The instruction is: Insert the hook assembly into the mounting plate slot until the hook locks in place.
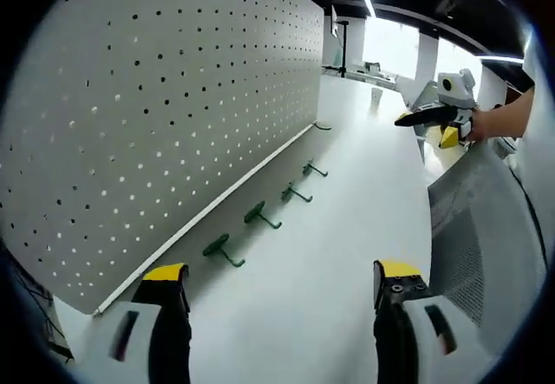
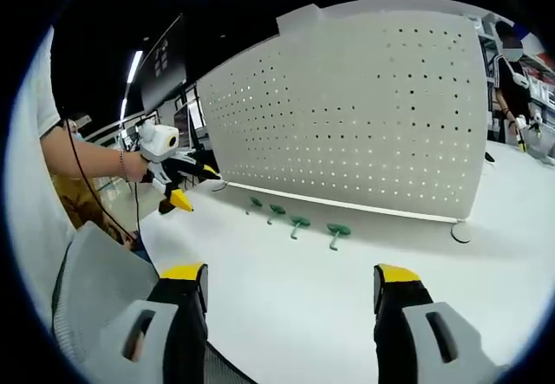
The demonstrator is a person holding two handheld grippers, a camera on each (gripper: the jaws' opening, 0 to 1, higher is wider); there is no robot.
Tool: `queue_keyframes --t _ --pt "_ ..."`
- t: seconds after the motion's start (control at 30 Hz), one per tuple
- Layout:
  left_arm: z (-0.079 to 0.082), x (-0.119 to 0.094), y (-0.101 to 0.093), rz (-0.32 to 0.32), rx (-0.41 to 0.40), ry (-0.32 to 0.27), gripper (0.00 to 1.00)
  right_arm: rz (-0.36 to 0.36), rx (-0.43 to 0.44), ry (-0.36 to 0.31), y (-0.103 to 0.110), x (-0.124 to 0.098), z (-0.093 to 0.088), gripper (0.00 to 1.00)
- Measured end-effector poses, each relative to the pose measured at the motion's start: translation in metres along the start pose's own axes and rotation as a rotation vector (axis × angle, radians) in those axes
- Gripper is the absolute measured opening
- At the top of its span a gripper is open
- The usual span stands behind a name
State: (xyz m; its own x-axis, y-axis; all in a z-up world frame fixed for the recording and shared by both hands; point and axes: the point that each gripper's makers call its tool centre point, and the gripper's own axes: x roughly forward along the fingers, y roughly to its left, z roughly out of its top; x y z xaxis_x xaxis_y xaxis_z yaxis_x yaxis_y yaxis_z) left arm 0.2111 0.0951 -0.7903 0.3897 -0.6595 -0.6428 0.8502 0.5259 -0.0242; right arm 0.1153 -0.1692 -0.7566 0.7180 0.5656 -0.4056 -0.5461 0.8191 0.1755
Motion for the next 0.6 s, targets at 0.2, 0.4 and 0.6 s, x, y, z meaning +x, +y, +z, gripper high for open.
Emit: queue_keyframes --t 0.2,0.4,0.6 --pt "-0.001 0.007 0.003 -0.026 0.025 0.029 0.9 -0.004 0.0 0.003 -0.002 -0.001 0.0 0.75" --pt "-0.004 0.015 0.008 -0.054 0.042 0.058 0.9 -0.008 0.005 0.009 -0.002 -0.002 -0.003 0.75" --pt "-0.004 0.02 0.017 -0.069 0.055 0.079 0.9 -0.011 0.012 0.009 -0.003 -0.003 -0.004 0.75"
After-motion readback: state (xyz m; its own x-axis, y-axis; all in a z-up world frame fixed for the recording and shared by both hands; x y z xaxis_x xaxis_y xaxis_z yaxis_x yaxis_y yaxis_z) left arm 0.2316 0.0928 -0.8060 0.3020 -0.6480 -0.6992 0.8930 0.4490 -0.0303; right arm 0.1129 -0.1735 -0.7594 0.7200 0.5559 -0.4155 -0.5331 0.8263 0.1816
